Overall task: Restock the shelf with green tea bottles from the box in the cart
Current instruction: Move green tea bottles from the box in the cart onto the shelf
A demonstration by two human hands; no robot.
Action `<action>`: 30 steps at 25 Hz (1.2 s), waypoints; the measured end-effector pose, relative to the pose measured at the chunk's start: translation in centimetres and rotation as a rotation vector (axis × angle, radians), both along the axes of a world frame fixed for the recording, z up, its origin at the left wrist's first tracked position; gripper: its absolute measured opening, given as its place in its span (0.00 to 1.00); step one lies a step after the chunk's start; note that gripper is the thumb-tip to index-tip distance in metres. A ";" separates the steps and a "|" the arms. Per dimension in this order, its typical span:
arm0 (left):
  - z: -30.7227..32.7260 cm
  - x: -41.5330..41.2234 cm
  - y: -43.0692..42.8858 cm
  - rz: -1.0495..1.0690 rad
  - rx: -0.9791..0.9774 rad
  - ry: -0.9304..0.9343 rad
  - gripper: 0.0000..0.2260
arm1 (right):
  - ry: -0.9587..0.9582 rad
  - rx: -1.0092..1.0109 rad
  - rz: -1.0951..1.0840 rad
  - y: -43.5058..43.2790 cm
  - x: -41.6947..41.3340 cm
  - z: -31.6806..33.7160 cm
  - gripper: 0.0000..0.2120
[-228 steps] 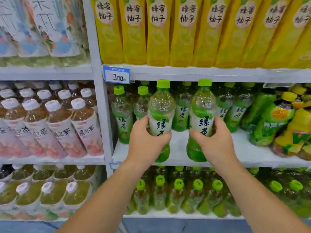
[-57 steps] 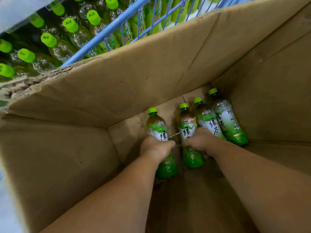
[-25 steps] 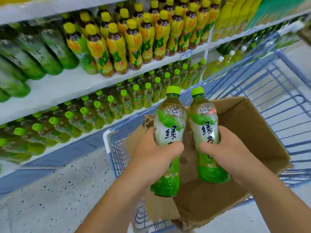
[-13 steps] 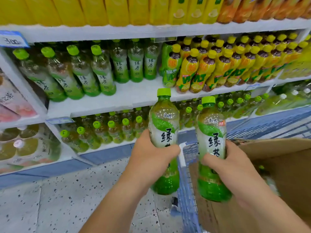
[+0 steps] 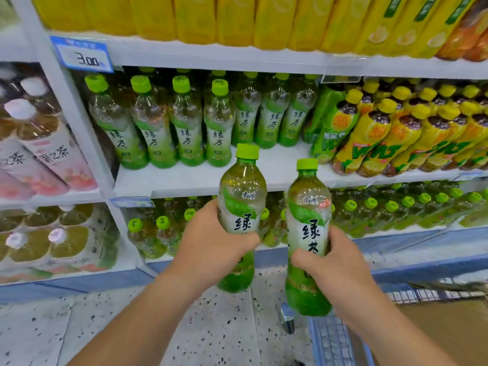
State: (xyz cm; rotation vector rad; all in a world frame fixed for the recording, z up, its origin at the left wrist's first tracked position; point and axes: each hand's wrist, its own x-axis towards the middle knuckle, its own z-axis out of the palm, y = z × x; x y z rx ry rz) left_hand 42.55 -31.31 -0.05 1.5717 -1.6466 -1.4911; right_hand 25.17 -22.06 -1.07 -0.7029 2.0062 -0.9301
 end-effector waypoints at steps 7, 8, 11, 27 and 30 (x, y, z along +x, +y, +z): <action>-2.2 -3.3 -7.8 0.060 -0.161 -0.040 0.19 | 0.109 -0.153 0.069 -9.6 -4.4 -2.0 0.15; -2.3 -4.0 -8.8 0.068 -0.183 -0.037 0.19 | 0.124 -0.172 0.086 -11.2 -5.2 -2.1 0.15; -2.7 -6.0 -11.7 0.135 -0.249 -0.040 0.19 | 0.183 -0.231 0.120 -15.2 -7.2 -2.4 0.17; -8.1 -11.4 -16.4 0.179 -0.463 0.061 0.23 | 0.205 -0.462 0.260 -20.6 -11.1 -9.5 0.26; -9.8 -11.1 -15.8 0.157 -0.395 -0.003 0.19 | 0.250 -0.410 0.298 -20.0 -11.1 -11.1 0.26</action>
